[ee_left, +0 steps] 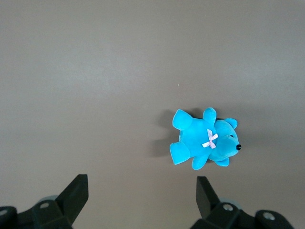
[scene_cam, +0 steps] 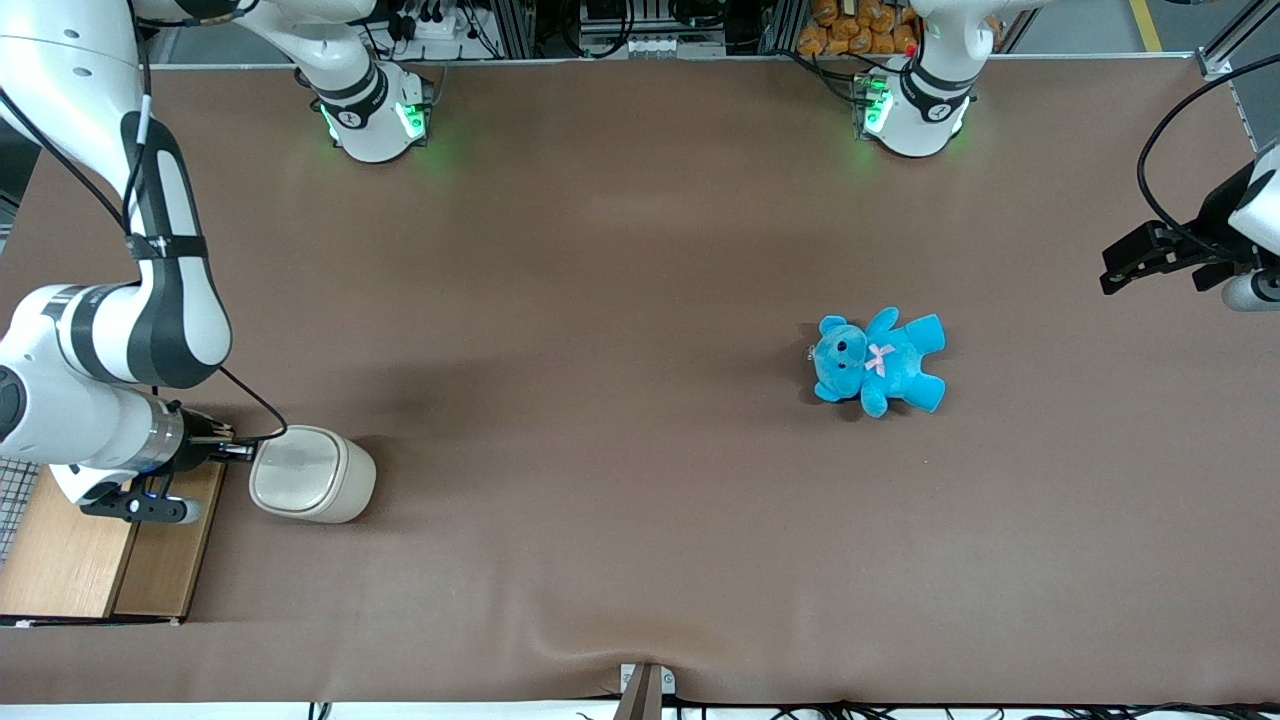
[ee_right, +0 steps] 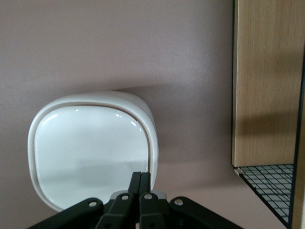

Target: Open trash can with right arm

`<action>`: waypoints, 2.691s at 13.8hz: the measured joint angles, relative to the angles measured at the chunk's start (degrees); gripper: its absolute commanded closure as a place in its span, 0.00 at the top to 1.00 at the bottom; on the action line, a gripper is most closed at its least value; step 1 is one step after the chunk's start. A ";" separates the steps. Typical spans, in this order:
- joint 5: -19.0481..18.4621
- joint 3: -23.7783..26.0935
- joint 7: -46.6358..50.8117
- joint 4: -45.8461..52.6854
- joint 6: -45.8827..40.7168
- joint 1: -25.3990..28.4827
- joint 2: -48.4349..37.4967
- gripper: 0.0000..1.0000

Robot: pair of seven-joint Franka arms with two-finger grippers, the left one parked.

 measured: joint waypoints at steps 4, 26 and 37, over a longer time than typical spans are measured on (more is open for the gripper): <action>0.27 0.03 1.38 0.86 0.96 0.01 1.53 0.00; 1.02 0.08 2.98 2.47 2.30 0.60 3.13 0.00; 1.93 0.41 6.52 15.14 -16.23 1.87 3.05 0.61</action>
